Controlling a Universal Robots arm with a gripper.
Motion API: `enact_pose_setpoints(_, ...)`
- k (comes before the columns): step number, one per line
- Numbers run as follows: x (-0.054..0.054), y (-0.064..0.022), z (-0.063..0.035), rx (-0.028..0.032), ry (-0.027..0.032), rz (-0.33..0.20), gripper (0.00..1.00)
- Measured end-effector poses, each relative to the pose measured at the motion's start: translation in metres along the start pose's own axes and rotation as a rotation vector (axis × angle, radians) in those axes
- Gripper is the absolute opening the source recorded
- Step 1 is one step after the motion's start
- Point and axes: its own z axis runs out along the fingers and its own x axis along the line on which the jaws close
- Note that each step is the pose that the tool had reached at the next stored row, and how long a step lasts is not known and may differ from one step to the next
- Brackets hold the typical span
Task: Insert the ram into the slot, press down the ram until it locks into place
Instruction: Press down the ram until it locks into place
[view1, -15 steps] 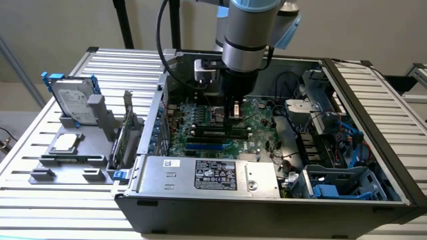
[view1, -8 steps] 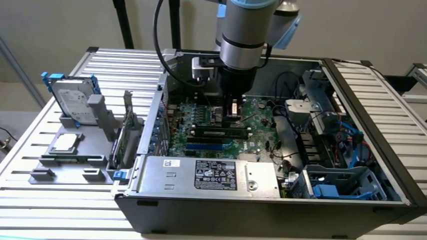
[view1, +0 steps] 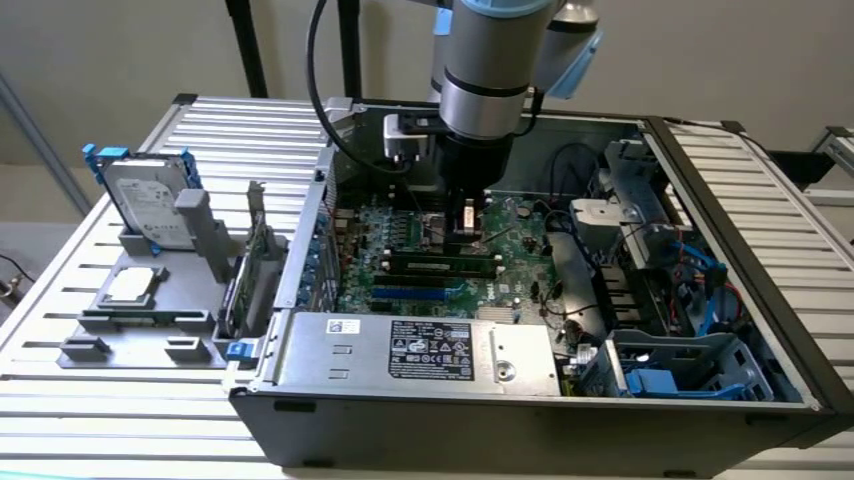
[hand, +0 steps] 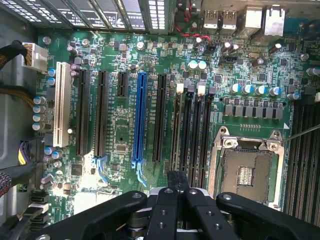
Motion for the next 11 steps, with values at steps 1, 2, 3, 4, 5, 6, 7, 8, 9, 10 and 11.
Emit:
enact_pose_setpoints(1,0.0,0.0,0.0,0.0,0.0002,0.0,0.1)
enact_pose_setpoints(2,0.0,0.0,0.0003,0.0002,0.0001,0.0,0.1)
enact_pose_setpoints(3,-0.0001,0.0,0.0007,0.0004,-0.0001,0.0,0.1)
enact_pose_setpoints(4,-0.0001,0.0,0.0012,0.0005,-0.0001,0.0,0.1)
enact_pose_setpoints(5,-0.0002,0.0,0.0018,0.0006,0.0,0.0,0.1)
enact_pose_setpoints(6,-0.0003,0.0,0.0026,0.0006,-0.0001,0.0,0.1)
enact_pose_setpoints(7,-0.0005,0.0001,0.0035,0.0007,0.0,0.0,0.1)
enact_pose_setpoints(8,-0.0006,0.0001,0.0045,0.0008,-0.0001,0.0,0.1)
enact_pose_setpoints(9,-0.0008,0.0002,0.0052,0.0009,0.0,0.0,0.1)
enact_pose_setpoints(10,-0.0009,0.0004,0.0062,0.0011,0.0001,0.0,0.1)
enact_pose_setpoints(11,-0.0011,0.0005,0.0071,0.0014,0.0001,0.0,0.1)
